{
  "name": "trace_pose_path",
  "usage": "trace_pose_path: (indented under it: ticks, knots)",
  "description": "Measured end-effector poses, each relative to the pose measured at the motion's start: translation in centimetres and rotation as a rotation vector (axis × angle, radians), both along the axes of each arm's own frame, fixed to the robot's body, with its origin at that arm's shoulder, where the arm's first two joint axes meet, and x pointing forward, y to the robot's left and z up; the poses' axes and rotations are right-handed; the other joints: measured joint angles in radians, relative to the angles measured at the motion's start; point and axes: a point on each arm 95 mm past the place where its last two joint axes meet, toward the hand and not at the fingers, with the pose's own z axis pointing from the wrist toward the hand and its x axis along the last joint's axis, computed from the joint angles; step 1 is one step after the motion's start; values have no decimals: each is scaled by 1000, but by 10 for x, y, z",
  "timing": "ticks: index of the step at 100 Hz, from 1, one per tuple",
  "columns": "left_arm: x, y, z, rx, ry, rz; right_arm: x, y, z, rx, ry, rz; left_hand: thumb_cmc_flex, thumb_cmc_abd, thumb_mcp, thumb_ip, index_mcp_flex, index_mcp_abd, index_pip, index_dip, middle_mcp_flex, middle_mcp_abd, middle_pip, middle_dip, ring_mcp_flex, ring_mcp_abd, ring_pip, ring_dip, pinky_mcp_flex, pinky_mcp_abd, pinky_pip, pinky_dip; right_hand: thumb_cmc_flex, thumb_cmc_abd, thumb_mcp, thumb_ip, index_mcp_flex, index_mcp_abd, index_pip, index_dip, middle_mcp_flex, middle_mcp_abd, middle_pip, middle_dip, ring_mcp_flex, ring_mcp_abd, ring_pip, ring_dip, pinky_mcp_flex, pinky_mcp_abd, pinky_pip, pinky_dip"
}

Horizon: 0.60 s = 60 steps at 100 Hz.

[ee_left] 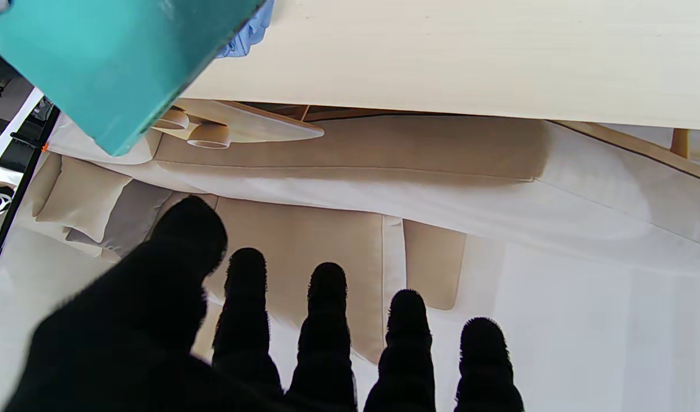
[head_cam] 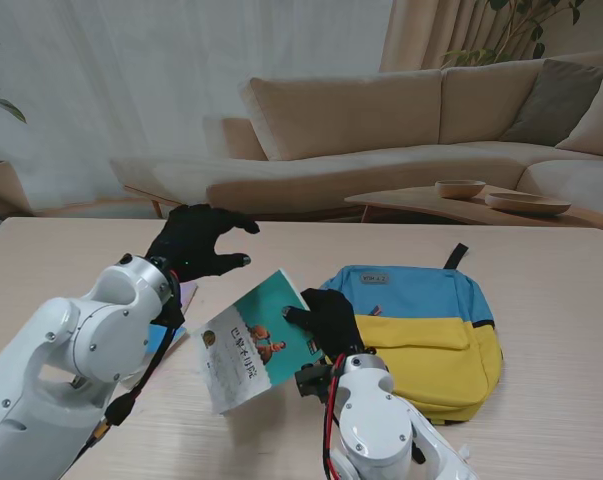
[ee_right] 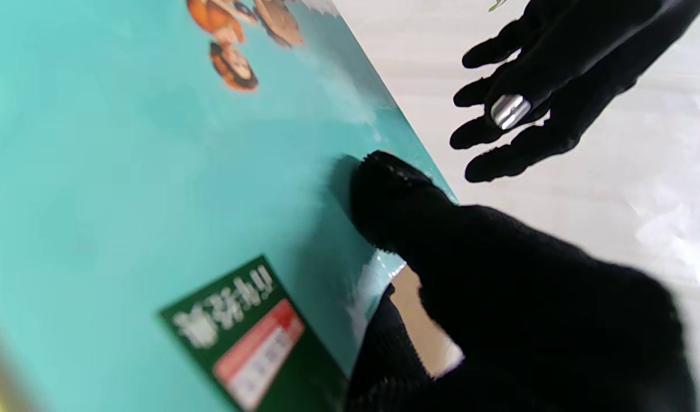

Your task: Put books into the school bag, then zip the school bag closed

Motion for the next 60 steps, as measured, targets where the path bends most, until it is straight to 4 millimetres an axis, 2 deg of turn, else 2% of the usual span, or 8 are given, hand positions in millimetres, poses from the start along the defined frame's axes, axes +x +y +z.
trace_pose_path:
  ticks: [17, 30, 60]
  knots:
    - [-13, 17, -5, -6, 25, 3, 3, -6, 6, 17, -6, -21, 0, 2, -75, 0, -47, 20, -46, -36, -21, 4, -51, -57, 1, 0, -74, -80, 12, 0, -23, 1, 0, -7, 0, 0, 12, 0, 0, 7, 8, 2, 1, 2, 11, 3, 7, 0, 13, 7, 0, 0]
    - [-25, 28, -15, -68, 76, 32, 7, -12, 12, 28, -19, -44, 0, 2, -82, 0, -85, 37, -53, -44, -21, 11, -52, -66, 3, 0, -76, -86, 24, 0, -25, 1, 0, -7, 0, 0, 12, 0, 0, 7, 8, 2, 1, 2, 11, 4, 7, 0, 13, 8, 0, 0]
    - [-38, 51, -33, -199, 84, 120, 24, -26, 33, 45, -70, -116, -11, -2, -110, 0, -85, 66, -43, -44, -22, 11, -52, -66, 15, 2, -86, -91, 49, 2, -25, 10, 0, -8, 0, 0, 16, 0, 0, 9, 9, 2, 1, 3, 11, 4, 10, 0, 19, 9, 0, -6]
